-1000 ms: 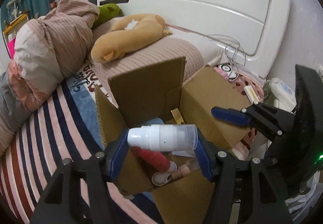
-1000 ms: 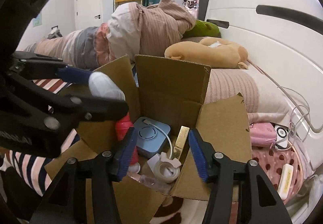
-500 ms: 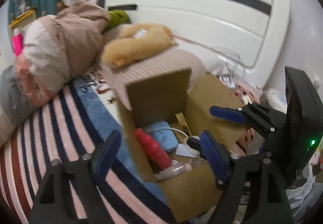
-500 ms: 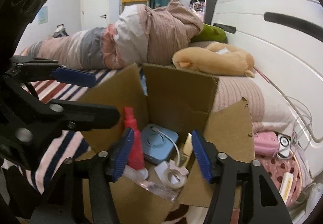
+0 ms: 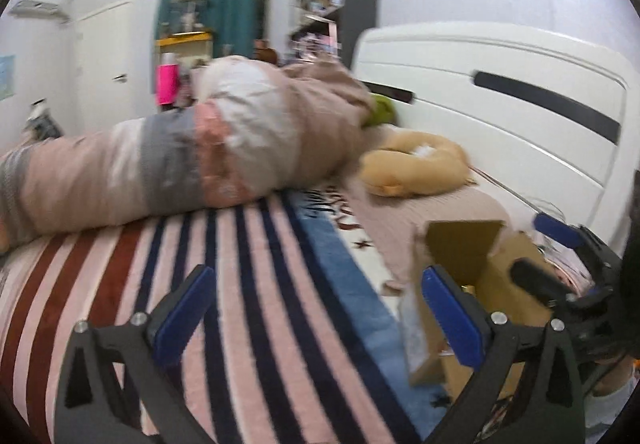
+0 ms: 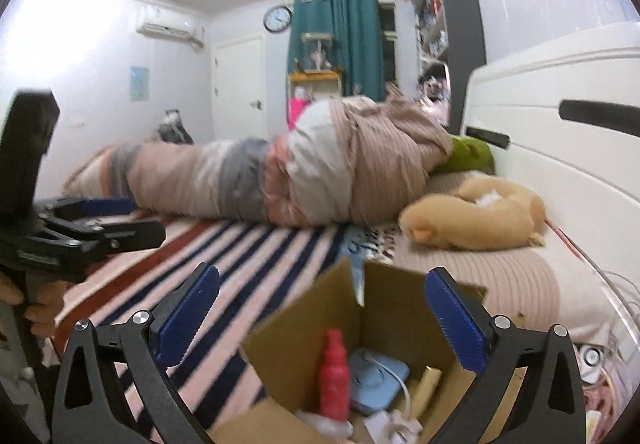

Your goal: Organize rigid objects

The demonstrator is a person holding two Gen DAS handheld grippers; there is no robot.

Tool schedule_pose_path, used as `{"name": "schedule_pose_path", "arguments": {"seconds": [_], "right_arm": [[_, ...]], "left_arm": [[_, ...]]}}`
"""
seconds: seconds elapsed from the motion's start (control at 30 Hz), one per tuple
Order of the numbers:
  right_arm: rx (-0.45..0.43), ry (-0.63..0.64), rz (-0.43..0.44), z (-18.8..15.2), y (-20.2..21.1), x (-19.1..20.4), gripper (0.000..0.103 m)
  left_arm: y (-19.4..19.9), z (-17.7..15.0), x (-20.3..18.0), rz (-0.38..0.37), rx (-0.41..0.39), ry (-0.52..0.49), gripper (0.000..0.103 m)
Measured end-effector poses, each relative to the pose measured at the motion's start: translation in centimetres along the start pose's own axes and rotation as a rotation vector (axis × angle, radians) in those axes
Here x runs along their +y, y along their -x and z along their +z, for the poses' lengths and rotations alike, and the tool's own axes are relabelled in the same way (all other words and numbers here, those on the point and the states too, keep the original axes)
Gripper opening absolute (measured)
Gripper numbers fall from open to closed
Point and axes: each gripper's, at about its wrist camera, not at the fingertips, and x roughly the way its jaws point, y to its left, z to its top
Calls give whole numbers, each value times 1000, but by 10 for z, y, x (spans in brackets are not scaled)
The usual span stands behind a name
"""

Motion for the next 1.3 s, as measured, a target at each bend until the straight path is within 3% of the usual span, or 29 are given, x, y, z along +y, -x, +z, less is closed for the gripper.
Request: {"name": "schedule_pose_path", "arguments": {"seconds": [0.17, 0.4, 1.3], "right_arm": [[-10, -5, 45, 2, -5, 11, 103], [1, 3, 54, 4, -14, 20, 103], [11, -18, 22, -2, -7, 11, 103]], "left_arm": [[9, -12, 25, 59, -6, 41, 102], [12, -14, 32, 86, -17, 47, 102], [15, -9, 19, 88, -25, 26, 102]]}}
